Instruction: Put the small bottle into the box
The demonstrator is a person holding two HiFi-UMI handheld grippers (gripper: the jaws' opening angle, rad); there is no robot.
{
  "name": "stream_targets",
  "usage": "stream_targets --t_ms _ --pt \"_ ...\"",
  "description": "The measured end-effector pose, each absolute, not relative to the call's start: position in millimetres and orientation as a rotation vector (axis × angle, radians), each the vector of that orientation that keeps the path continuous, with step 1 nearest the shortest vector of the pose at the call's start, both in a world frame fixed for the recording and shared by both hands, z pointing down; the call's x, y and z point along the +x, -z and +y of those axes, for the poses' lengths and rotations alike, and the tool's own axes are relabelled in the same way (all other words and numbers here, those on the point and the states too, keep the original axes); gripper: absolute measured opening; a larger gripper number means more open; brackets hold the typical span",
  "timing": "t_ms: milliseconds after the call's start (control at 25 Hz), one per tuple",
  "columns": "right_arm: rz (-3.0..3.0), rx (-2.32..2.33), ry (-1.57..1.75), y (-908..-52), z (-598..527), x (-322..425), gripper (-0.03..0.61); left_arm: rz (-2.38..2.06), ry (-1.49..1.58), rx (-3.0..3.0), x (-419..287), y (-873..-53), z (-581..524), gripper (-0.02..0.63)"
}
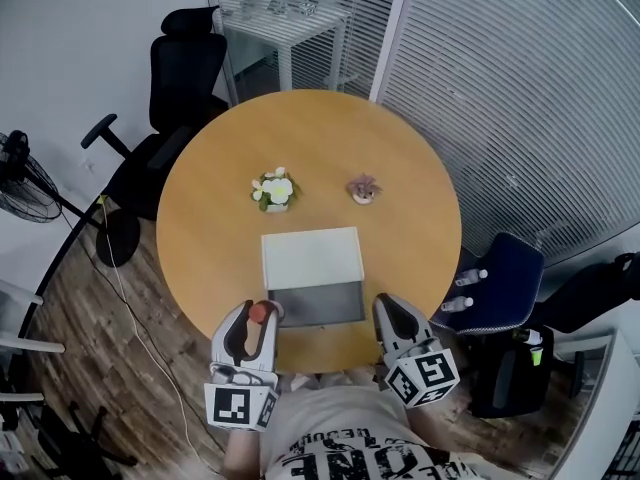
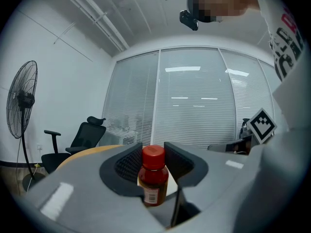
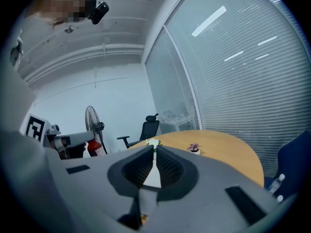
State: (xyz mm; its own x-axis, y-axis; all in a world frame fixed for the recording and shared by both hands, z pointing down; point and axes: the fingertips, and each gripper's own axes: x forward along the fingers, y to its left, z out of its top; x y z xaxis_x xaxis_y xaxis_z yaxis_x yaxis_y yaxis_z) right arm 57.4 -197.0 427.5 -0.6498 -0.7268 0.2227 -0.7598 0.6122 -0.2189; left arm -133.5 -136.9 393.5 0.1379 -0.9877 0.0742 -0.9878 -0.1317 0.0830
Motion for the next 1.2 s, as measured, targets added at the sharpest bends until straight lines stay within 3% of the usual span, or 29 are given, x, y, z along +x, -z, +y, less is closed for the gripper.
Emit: stream_targets --t_ms 400,1200 --pt "-2.677 1.332 -0.502 -437.1 -193.7 79.7 0.026 -1.929 -0.038 2.372 -108.0 -395.8 -163.9 0.146" --pt "-2.584 1.354 -0.535 -461.3 -207.8 82.9 0.026 -1.739 -0.137 2.353 -76.3 -474.9 -197.8 0.146"
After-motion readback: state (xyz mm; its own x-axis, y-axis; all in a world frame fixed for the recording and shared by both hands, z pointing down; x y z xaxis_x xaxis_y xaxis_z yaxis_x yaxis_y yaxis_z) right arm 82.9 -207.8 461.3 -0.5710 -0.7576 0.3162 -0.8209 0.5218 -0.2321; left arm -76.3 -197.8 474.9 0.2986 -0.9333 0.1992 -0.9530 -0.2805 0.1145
